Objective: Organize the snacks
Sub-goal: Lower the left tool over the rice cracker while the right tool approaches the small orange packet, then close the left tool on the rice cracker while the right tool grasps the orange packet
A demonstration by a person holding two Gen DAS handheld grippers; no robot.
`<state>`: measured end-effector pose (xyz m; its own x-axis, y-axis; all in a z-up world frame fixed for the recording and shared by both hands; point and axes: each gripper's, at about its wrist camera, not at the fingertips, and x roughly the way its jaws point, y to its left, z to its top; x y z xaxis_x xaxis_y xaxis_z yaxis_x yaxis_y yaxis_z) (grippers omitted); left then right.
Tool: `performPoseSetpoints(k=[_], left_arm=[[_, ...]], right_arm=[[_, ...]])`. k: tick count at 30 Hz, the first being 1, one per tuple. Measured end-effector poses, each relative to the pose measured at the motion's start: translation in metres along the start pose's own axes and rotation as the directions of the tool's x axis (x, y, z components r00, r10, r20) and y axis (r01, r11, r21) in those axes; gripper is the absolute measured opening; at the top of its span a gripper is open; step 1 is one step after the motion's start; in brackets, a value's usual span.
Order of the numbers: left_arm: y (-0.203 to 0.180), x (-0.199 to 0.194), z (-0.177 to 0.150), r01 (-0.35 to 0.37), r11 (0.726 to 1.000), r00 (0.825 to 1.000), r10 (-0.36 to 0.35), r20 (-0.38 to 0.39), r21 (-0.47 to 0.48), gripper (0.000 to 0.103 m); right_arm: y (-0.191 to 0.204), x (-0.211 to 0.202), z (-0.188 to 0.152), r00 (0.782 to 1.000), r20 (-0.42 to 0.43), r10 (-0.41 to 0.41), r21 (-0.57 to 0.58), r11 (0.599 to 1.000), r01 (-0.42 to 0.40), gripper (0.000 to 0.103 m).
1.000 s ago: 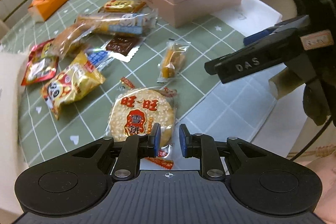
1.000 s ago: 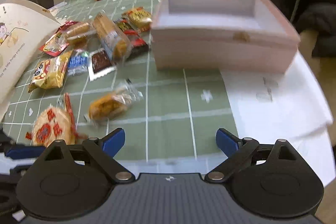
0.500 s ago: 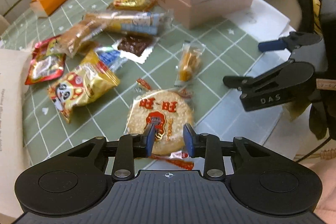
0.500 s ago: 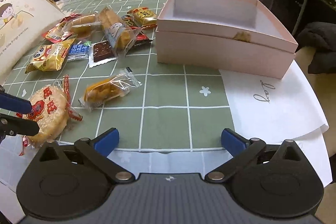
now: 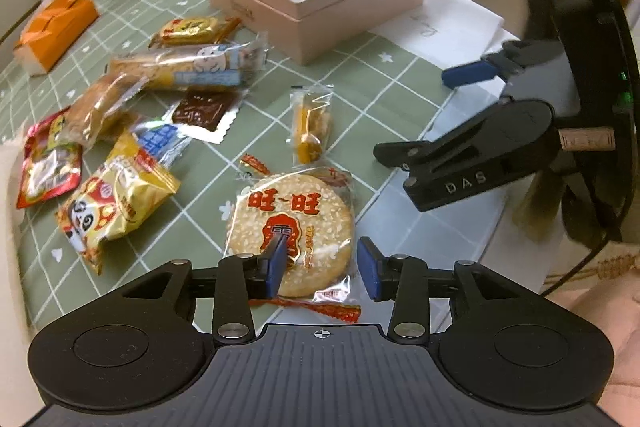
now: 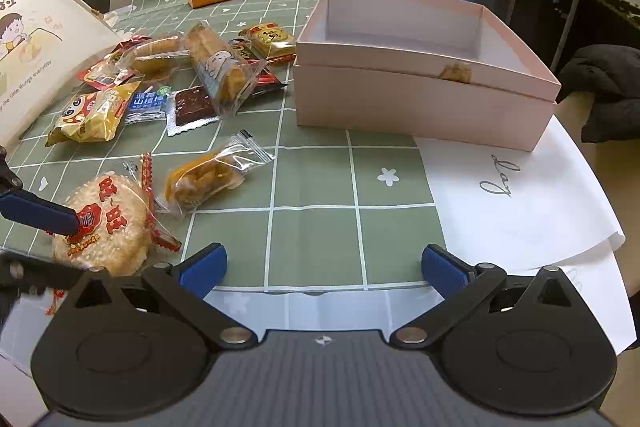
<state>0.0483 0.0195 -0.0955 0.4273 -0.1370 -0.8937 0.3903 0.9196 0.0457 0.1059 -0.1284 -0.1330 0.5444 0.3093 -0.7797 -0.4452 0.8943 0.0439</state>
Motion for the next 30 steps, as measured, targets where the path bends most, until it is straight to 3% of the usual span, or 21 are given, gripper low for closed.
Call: performPoseSetpoints(k=[4, 6, 10, 13, 17, 21, 24, 30], left_arm=[[0.006, 0.000, -0.001, 0.001, 1.000, 1.000, -0.001, 0.006, -0.019, 0.046], [0.014, 0.000, -0.001, -0.008, 0.997, 1.000, 0.009, 0.013, -0.071, 0.046], [0.023, 0.002, 0.000, -0.064, 0.986, 0.997, 0.068, 0.020, -0.156, 0.045], [0.018, 0.003, 0.002, -0.072, 0.987, 0.997, 0.075, 0.019, -0.145, 0.048], [0.007, 0.004, 0.001, -0.044, 0.995, 0.999, 0.045, 0.016, -0.095, 0.062], [0.006, 0.005, -0.001, 0.013, 0.995, 0.999, -0.010, 0.031, -0.100, 0.078], [0.009, -0.001, -0.001, 0.045, 0.992, 0.998, -0.038, 0.059, -0.120, 0.069], [0.038, -0.003, -0.001, -0.064, 0.980, 0.996, 0.075, 0.053, -0.189, 0.068]], right_arm=[[-0.001, 0.001, 0.006, 0.999, -0.032, 0.012, -0.004, 1.000, -0.012, 0.103], [-0.004, 0.002, 0.016, 0.998, -0.061, 0.025, 0.038, 0.999, -0.023, 0.096], [-0.007, -0.004, 0.040, 0.989, 0.006, 0.149, 0.187, 0.971, -0.147, 0.094], [0.012, 0.009, 0.057, 0.984, 0.016, 0.178, 0.175, 0.968, -0.178, 0.092], [0.041, 0.031, 0.065, 0.994, -0.038, 0.104, 0.043, 0.994, -0.103, 0.063], [0.038, 0.023, 0.055, 0.999, -0.027, 0.041, -0.009, 0.999, -0.041, 0.062], [0.019, 0.017, 0.041, 1.000, -0.026, 0.005, 0.004, 1.000, -0.005, 0.063], [0.006, 0.006, 0.023, 1.000, -0.011, -0.025, 0.030, 0.999, 0.025, 0.077]])
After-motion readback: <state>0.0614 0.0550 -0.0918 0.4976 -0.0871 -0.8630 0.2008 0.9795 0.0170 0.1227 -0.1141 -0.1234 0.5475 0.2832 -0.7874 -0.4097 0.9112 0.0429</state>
